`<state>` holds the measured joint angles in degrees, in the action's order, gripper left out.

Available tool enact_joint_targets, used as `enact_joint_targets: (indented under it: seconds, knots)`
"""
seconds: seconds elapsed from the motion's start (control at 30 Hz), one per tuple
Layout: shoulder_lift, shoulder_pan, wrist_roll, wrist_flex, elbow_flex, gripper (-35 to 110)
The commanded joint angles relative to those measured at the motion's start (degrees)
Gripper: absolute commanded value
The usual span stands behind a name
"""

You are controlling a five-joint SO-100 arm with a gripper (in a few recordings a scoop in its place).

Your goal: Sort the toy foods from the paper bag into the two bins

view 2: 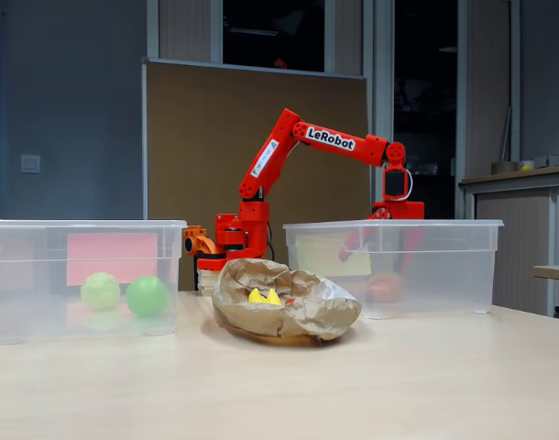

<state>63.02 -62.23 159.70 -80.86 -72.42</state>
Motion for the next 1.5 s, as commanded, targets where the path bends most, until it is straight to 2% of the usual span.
enact_joint_targets:
  seconds: [0.0,0.23,0.47,0.67,0.83,1.03,1.17,1.37,1.47]
  knots:
    - [4.22,0.70,-2.81,-7.47,7.12,47]
    - [0.53,1.58,-6.50,-24.35,27.69,41]
    - [9.40,4.75,-10.02,-24.35,20.92,27]
    - [19.51,10.81,-16.79,-24.35,11.51,16]
    - [26.10,19.51,-28.83,-24.35,5.62,15]
    - [30.94,33.40,-51.15,-22.24,3.34,15]
    - [31.20,42.89,-68.55,-14.33,2.55,17]
    - [27.51,51.15,-81.56,-2.99,-3.96,22]
    - [24.52,52.56,-84.11,2.99,-7.29,26]
